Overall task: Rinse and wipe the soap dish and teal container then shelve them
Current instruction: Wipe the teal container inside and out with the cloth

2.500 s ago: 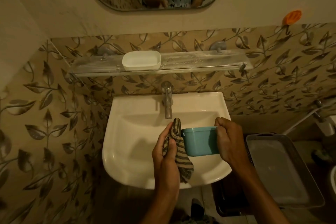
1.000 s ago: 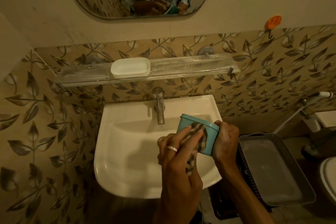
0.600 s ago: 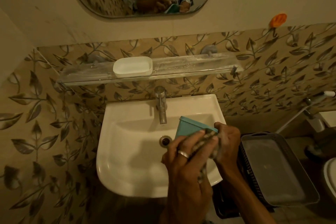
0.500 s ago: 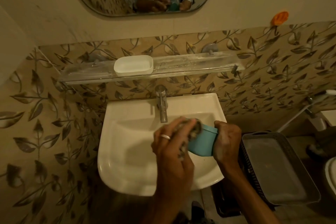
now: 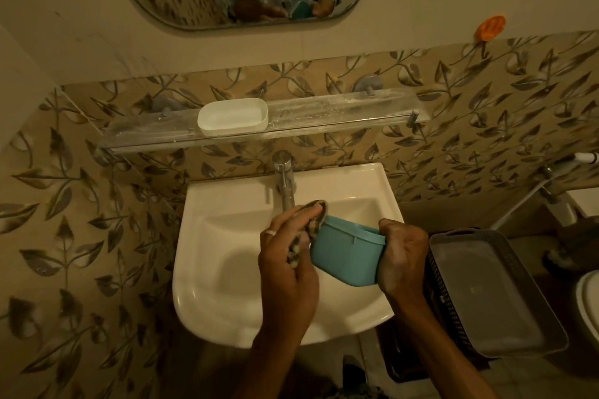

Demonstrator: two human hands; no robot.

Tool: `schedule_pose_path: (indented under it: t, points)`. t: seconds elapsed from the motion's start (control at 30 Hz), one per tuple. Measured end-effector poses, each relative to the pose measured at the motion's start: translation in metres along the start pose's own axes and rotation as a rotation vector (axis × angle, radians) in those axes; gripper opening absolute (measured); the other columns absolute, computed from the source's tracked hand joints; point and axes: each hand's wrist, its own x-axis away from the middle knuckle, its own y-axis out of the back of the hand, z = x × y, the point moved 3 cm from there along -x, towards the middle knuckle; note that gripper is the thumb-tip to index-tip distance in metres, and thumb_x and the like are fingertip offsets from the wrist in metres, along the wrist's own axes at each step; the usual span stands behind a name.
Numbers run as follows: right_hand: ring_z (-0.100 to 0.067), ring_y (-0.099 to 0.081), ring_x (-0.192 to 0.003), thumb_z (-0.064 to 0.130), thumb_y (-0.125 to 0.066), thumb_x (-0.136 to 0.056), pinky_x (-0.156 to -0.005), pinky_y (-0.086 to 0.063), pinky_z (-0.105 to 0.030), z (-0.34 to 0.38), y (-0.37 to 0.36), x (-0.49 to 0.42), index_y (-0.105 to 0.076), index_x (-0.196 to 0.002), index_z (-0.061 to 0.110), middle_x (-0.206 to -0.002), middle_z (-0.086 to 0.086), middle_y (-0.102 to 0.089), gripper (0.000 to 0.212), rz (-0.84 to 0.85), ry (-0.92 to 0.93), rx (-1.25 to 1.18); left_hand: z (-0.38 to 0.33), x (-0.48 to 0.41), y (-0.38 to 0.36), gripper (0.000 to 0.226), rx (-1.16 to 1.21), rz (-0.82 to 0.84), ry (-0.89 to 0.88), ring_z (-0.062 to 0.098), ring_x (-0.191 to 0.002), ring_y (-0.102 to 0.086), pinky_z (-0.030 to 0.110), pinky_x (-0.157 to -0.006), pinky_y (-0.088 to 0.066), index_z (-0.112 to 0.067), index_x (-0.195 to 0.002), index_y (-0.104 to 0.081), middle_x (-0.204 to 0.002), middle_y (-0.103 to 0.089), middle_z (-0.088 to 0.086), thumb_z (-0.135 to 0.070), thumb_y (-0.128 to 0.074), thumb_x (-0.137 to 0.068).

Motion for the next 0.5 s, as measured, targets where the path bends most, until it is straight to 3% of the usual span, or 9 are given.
schedule_pose_path:
  t: [0.07,0.2,0.27,0.37,0.43,0.5]
  points:
    - [-0.013,-0.034,-0.040,0.035,-0.034,-0.078,-0.042,-0.026,-0.032,0.000,-0.001,0.001,-0.039,-0.043,0.024,-0.041,0.003,-0.039,0.037,-0.013,-0.038,-0.017,-0.007,0.006,-0.001,0.038,-0.042,-0.040,-0.023,0.014,-0.123,-0.048,0.039,-0.100,-0.047,-0.018,-0.122,-0.061,-0.129,-0.055,0.001,-0.001,-0.043,-0.093]
    - [-0.009,-0.035,-0.038,0.033,-0.034,-0.079,-0.039,-0.029,-0.029,0.002,0.001,0.000,-0.035,-0.042,0.026,-0.040,0.003,-0.038,0.038,-0.014,-0.013,0.007,-0.032,0.039,-0.016,0.048,-0.190,0.029,-0.230,0.014,-0.125,-0.041,0.039,-0.095,-0.045,-0.046,-0.125,-0.049,-0.133,-0.048,-0.018,-0.018,-0.044,-0.086]
    - [-0.013,-0.034,-0.040,0.031,-0.035,-0.078,-0.040,-0.028,-0.033,0.003,0.004,0.001,-0.037,-0.042,0.027,-0.041,0.004,-0.036,0.037,0.006,-0.026,-0.041,-0.024,0.029,-0.012,0.047,-0.210,0.005,-0.224,0.011,-0.122,-0.042,0.040,-0.094,-0.047,-0.045,-0.123,-0.049,-0.129,-0.049,-0.018,-0.015,-0.043,-0.087]
    - [-0.013,-0.031,-0.042,0.029,-0.035,-0.079,-0.040,-0.024,-0.033,0.007,0.004,0.005,-0.035,-0.043,0.027,-0.042,0.005,-0.034,0.035,0.024,0.008,-0.073,-0.005,0.007,0.002,0.042,-0.096,-0.012,-0.023,0.014,-0.117,-0.050,0.042,-0.094,-0.049,-0.029,-0.119,-0.058,-0.124,-0.058,-0.007,0.000,-0.043,-0.092]
    - [-0.013,-0.032,-0.042,0.030,-0.035,-0.078,-0.041,-0.023,-0.030,0.006,0.003,0.009,-0.034,-0.043,0.021,-0.042,0.003,-0.033,0.036,0.004,-0.032,-0.118,-0.005,0.007,0.004,0.042,-0.054,-0.034,-0.006,0.012,-0.119,-0.050,0.033,-0.098,-0.048,-0.025,-0.122,-0.057,-0.125,-0.058,-0.004,0.001,-0.042,-0.093]
    - [-0.022,-0.036,-0.044,0.035,-0.038,-0.075,-0.042,-0.027,-0.036,0.002,0.001,0.007,-0.033,-0.044,0.012,-0.045,-0.005,-0.033,0.039,-0.030,-0.158,-0.206,-0.012,0.020,0.000,0.043,-0.033,-0.063,-0.056,0.011,-0.123,-0.048,0.017,-0.100,-0.043,-0.026,-0.124,-0.058,-0.130,-0.054,-0.007,-0.002,-0.043,-0.091]
